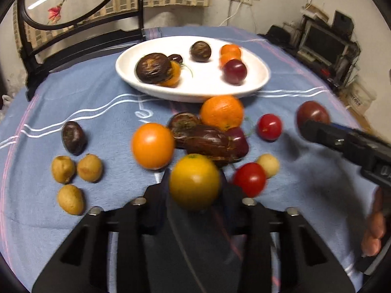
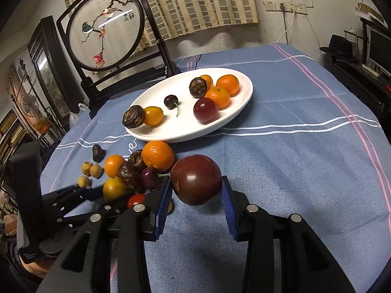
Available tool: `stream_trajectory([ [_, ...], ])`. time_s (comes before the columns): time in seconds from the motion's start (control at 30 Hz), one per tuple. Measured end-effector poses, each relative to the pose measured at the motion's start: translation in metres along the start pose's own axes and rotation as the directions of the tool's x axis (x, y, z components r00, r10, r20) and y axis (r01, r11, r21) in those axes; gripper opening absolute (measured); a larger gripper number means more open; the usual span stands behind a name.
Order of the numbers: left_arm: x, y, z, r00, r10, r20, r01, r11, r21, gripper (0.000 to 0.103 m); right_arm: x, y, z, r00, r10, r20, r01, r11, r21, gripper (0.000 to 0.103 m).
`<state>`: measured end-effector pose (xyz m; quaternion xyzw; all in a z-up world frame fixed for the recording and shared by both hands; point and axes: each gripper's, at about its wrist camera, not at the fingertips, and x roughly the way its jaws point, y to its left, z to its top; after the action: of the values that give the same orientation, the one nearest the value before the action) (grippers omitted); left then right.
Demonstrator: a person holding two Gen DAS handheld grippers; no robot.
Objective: Organize fruits
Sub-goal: 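Grasp a dark red plum with the right tool while the left tool grasps a yellow fruit, then lower the plum and yellow fruit onto the plate and open both tools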
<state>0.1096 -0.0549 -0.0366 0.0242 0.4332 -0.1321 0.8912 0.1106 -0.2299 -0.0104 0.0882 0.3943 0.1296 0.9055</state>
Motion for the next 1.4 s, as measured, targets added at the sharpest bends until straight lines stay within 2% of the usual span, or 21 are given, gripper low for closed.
stream_trajectory([
  [0.13,-0.011,0.002,-0.001,1.000,-0.010,-0.006,0.009,0.999,-0.033,0.035,0.002,-0.005,0.000,1.000,-0.010,-0.001,0.010,1.000,0.022,0.041],
  [0.23,-0.034,0.002,0.007,0.998,-0.046,0.044,0.048,0.998,-0.045,0.035,0.001,-0.008,0.001,1.000,-0.006,0.017,0.005,0.999,0.043,0.041],
  [0.33,-0.050,0.003,0.029,0.994,-0.068,0.084,0.071,0.997,-0.042,0.035,-0.005,-0.006,0.007,0.999,0.008,0.041,-0.011,0.998,0.064,0.041],
  [0.4,-0.052,0.003,0.046,0.994,-0.057,0.095,0.060,0.997,-0.037,0.035,-0.009,0.000,0.013,0.998,0.024,0.065,-0.027,0.998,0.057,0.041],
  [0.57,-0.037,0.009,0.094,0.993,-0.044,0.108,0.051,0.996,-0.069,0.035,-0.001,0.019,0.047,0.995,0.073,0.066,-0.074,0.997,0.007,0.041],
  [0.67,-0.022,0.018,0.113,0.995,-0.028,0.097,0.038,0.994,-0.107,0.035,0.019,0.025,0.063,0.995,0.088,0.038,-0.088,0.996,-0.007,0.041],
  [0.93,0.032,0.023,0.146,0.999,0.006,0.035,-0.002,0.994,-0.112,0.036,0.073,0.020,0.074,0.992,0.119,-0.043,-0.118,0.992,0.045,0.043],
  [1.0,0.038,0.022,0.149,0.999,0.020,0.033,-0.016,0.994,-0.112,0.045,0.074,0.016,0.075,0.990,0.134,-0.033,-0.132,0.989,0.060,0.052],
  [1.03,0.037,0.021,0.150,0.999,0.023,0.045,-0.018,0.994,-0.112,0.054,0.072,0.014,0.075,0.989,0.145,-0.025,-0.143,0.988,0.066,0.052],
  [1.07,0.036,0.020,0.148,0.998,0.026,0.053,-0.020,0.993,-0.112,0.058,0.070,0.012,0.075,0.989,0.147,-0.020,-0.146,0.987,0.067,0.052],
  [1.23,0.018,0.023,0.135,0.997,0.030,0.077,-0.021,0.993,-0.116,0.059,0.058,0.007,0.073,0.987,0.159,-0.006,-0.158,0.984,0.079,0.052],
  [1.4,-0.008,0.030,0.104,0.993,0.067,0.096,-0.055,0.991,-0.121,0.066,0.045,0.008,0.064,0.990,0.141,0.006,-0.142,0.988,0.059,0.052],
])
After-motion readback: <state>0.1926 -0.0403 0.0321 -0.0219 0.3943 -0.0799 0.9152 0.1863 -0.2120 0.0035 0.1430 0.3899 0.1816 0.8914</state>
